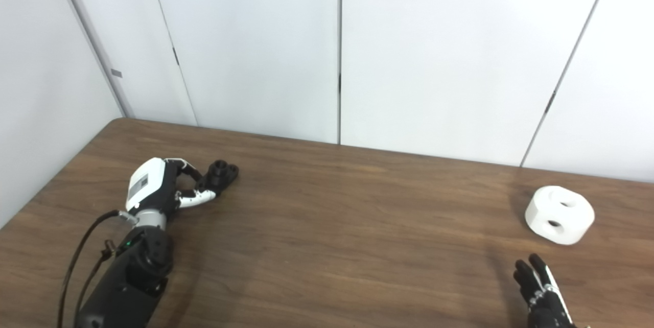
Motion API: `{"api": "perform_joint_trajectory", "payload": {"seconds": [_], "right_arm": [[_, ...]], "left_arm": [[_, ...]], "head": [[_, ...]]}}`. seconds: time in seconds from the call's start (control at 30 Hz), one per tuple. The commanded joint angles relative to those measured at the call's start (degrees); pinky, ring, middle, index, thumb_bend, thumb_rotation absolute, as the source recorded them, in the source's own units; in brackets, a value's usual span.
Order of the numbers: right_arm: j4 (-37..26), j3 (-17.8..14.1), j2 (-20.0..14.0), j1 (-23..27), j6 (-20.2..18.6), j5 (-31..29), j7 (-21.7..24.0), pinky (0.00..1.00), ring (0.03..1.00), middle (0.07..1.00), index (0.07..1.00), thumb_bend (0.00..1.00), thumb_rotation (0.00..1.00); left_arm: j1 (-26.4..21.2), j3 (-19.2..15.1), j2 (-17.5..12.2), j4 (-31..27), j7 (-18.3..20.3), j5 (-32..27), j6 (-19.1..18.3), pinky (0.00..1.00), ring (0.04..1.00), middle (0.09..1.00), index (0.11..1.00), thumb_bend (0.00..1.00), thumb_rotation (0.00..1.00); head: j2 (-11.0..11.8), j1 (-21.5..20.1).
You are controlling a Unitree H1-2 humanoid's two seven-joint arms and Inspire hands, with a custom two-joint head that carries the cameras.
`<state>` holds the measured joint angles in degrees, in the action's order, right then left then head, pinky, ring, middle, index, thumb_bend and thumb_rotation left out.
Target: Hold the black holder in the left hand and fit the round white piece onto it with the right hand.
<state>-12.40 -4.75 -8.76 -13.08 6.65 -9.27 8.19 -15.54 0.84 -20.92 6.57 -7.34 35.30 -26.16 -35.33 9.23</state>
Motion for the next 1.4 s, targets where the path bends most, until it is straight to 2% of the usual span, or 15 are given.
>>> {"api": "perform_joint_trajectory", "payload": {"seconds": [0.0, 0.2, 0.37, 0.47, 0.63, 0.8, 0.97, 1.07, 1.23, 1.37], "right_arm": [[-0.5, 0.3, 1.2, -1.2, -0.4, -0.1, -0.7, 1.0, 0.952, 0.939, 0.961, 0.63, 0.87], [-1.2, 0.7, 1.5, -1.1, -1.3, 1.4, -1.4, 1.0, 0.947, 0.927, 0.961, 0.64, 0.88], [-2.8, 1.1, 1.8, -1.2, -2.9, 2.1, -2.3, 1.0, 0.942, 0.916, 0.958, 0.63, 0.88], [-3.1, 1.3, 1.8, -1.2, -3.1, 2.3, -2.5, 1.0, 0.939, 0.916, 0.958, 0.61, 0.89], [-4.1, 1.7, 1.6, -1.2, -4.2, 2.2, -2.7, 1.0, 0.951, 0.92, 0.964, 0.62, 0.88], [-5.3, 2.0, 1.9, -1.1, -5.7, 3.2, -3.6, 1.0, 0.938, 0.91, 0.962, 0.63, 0.89], [-6.2, 2.5, 2.0, -1.0, -6.6, 3.9, -4.3, 1.0, 0.943, 0.909, 0.964, 0.62, 0.91], [-6.6, 2.8, 2.1, -1.0, -6.7, 4.2, -4.5, 1.0, 0.938, 0.908, 0.963, 0.62, 0.91], [-7.6, 3.4, 2.1, -1.0, -8.3, 5.3, -4.9, 1.0, 0.941, 0.91, 0.967, 0.63, 0.93], [-7.7, 3.8, 2.2, -0.8, -8.2, 5.7, -5.2, 1.0, 0.928, 0.902, 0.963, 0.63, 0.93]], "left_arm": [[0.6, 0.5, -0.2, -3.3, 2.9, -1.0, -0.3, 0.63, 0.764, 0.721, 0.485, 0.52, 0.05], [4.0, 0.2, 0.9, -10.0, 11.5, 0.5, -0.7, 0.71, 0.833, 0.773, 0.486, 0.51, 0.05], [7.1, 0.9, 1.2, -16.1, 18.4, 2.3, -0.7, 0.73, 0.845, 0.785, 0.488, 0.51, 0.06], [8.7, 1.5, 1.3, -18.9, 21.3, 2.9, -0.7, 0.74, 0.848, 0.78, 0.489, 0.51, 0.06], [11.3, 4.2, -0.5, -21.6, 23.8, 0.1, 0.3, 0.76, 0.859, 0.798, 0.489, 0.51, 0.06], [13.8, 7.2, -2.8, -21.6, 25.0, -2.7, 5.7, 0.78, 0.886, 0.823, 0.489, 0.51, 0.06], [15.0, 10.2, -4.3, -21.0, 25.6, -4.4, 10.5, 0.85, 0.906, 0.836, 0.489, 0.51, 0.06], [15.3, 12.1, -5.1, -20.9, 26.4, -5.4, 13.1, 0.83, 0.919, 0.844, 0.49, 0.51, 0.06], [15.4, 16.0, -5.4, -21.1, 27.2, -5.7, 17.0, 0.84, 0.934, 0.845, 0.49, 0.51, 0.06], [15.4, 18.3, -4.7, -21.8, 27.4, -5.6, 18.4, 0.83, 0.933, 0.845, 0.49, 0.51, 0.06]], "head": [[-0.3, -0.1], [-0.9, -0.9], [-1.5, -1.3], [-2.0, -1.6], [-2.7, -2.2], [-3.8, -3.3], [-4.9, -4.6], [-5.4, -5.4], [-6.5, -6.8], [-7.1, -7.5]]}}
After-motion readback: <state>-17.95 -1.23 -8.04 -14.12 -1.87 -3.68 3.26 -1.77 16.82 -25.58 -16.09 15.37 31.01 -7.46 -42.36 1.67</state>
